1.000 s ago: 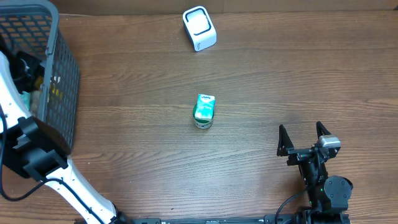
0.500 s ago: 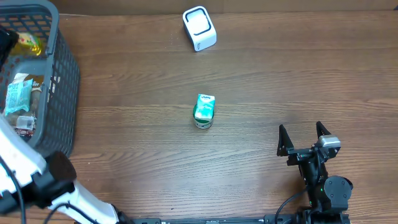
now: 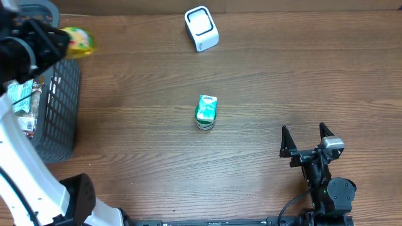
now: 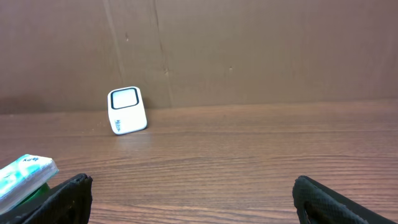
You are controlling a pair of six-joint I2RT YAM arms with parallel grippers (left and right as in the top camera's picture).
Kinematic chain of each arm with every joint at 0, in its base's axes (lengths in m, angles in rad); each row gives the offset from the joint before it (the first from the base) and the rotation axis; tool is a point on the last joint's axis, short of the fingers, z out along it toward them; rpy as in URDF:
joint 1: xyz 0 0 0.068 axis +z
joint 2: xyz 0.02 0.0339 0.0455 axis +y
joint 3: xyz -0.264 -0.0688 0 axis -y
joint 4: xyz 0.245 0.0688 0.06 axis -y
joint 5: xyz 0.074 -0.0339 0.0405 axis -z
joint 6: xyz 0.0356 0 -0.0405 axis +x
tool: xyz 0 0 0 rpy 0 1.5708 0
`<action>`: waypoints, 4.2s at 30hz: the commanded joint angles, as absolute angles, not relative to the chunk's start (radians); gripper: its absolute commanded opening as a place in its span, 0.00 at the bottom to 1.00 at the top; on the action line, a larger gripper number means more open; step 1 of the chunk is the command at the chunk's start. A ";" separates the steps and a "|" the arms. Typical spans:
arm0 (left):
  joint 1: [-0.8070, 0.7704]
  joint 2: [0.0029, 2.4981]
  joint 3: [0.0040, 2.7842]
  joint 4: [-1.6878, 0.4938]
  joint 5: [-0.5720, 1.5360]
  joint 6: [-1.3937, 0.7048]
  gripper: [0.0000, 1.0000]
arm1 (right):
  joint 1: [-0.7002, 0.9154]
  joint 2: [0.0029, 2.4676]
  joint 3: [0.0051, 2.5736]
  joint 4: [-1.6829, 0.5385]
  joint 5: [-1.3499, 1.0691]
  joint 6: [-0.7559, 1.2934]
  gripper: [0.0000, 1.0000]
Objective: Scan the item barcode
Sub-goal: 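Grasp the yellow oil bottle with the left gripper and lift, then place the yellow bottle upright left of the Kleenex pack, then open and raise the left gripper away from the bottle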
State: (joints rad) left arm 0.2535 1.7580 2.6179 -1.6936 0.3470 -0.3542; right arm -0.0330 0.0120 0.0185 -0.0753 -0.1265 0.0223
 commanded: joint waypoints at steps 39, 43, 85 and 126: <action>-0.408 1.763 1.425 -1.095 0.018 -0.486 0.22 | -0.039 0.003 0.008 -0.072 -0.124 0.023 1.00; -0.413 1.763 1.410 -1.082 0.018 -0.486 0.28 | -0.039 0.003 0.008 -0.072 -0.124 0.023 1.00; -0.323 1.763 1.732 -1.250 0.073 -0.402 0.04 | -0.039 0.003 0.008 -0.072 -0.124 0.023 1.00; -0.041 1.763 1.732 -1.246 1.581 -0.504 0.12 | -0.039 0.003 0.008 -0.072 -0.124 0.023 1.00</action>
State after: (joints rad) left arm -0.0441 1.7679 1.7206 -1.2484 1.4715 -0.3519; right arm -0.0334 0.0113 0.0185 -0.0757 -0.1265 0.0227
